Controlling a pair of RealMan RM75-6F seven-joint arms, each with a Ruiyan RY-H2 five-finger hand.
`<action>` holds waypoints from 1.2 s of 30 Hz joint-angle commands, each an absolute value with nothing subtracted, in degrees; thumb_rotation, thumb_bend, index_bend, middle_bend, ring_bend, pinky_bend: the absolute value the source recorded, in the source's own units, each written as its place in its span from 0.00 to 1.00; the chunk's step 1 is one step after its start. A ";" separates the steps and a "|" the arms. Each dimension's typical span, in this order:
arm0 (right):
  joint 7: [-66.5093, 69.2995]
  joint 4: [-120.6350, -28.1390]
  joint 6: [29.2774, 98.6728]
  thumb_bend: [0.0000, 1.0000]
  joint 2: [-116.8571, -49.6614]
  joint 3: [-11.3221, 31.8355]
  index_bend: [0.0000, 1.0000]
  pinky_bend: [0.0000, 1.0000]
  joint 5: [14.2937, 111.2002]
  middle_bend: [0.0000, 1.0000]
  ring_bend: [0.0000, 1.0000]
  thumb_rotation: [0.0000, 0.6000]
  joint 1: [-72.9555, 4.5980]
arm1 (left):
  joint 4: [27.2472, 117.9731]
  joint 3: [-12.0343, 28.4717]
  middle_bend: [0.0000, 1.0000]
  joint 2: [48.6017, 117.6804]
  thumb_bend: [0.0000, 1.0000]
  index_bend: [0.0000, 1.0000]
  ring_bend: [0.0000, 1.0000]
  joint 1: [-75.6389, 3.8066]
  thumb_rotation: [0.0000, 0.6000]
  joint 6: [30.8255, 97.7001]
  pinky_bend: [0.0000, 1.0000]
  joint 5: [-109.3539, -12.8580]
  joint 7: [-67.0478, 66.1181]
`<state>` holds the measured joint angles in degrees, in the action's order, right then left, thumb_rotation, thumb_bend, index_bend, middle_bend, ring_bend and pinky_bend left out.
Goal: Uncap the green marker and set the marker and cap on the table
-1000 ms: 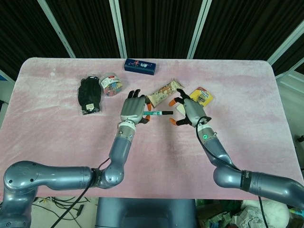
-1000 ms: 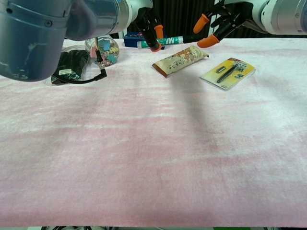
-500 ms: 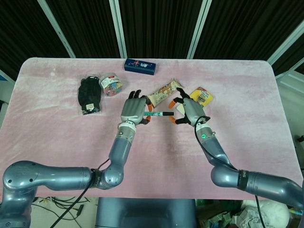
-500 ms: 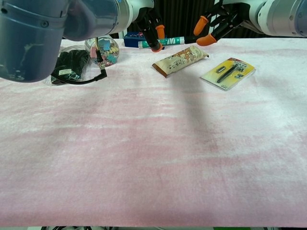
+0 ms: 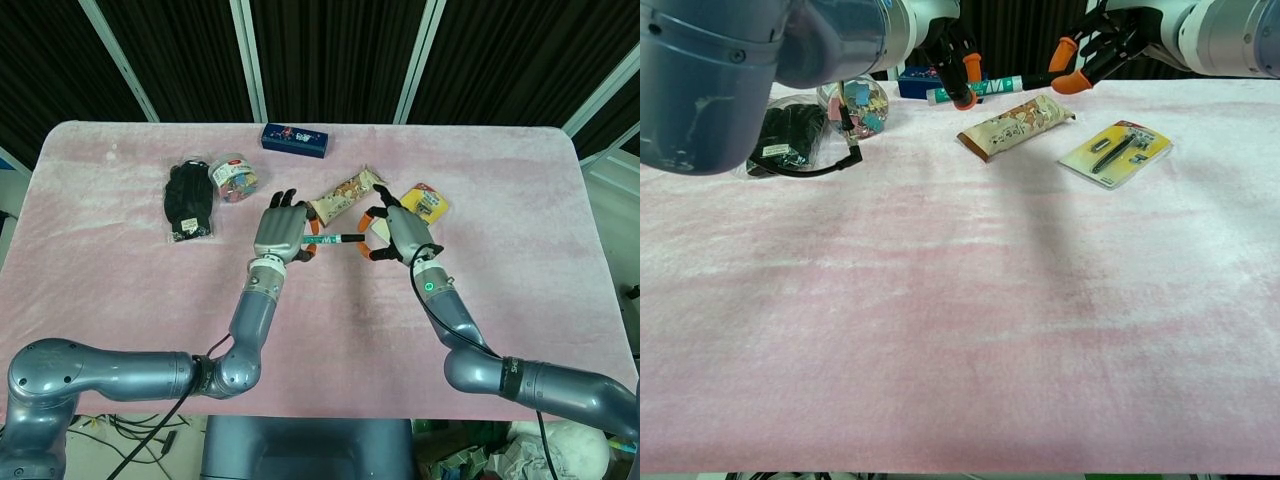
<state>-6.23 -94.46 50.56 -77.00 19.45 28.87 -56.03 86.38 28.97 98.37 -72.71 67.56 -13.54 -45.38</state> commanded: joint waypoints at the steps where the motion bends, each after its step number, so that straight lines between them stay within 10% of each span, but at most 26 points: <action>1: -6.26 -94.47 50.40 0.26 -77.02 19.49 0.55 0.15 28.82 0.00 0.09 1.00 -56.03 | 86.34 28.90 0.30 98.45 0.52 0.72 0.00 -72.79 1.00 67.61 0.00 -13.59 -45.44; 36: -4.33 -95.72 49.67 0.47 -74.98 20.47 0.75 0.15 29.44 0.00 0.09 1.00 -53.56 | 85.94 28.76 0.31 98.41 0.52 0.73 0.00 -72.55 1.00 67.64 0.00 -13.97 -44.82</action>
<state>-4.46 -95.72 49.76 -75.09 20.44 29.39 -53.69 85.96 28.78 98.40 -72.56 67.64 -13.95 -44.83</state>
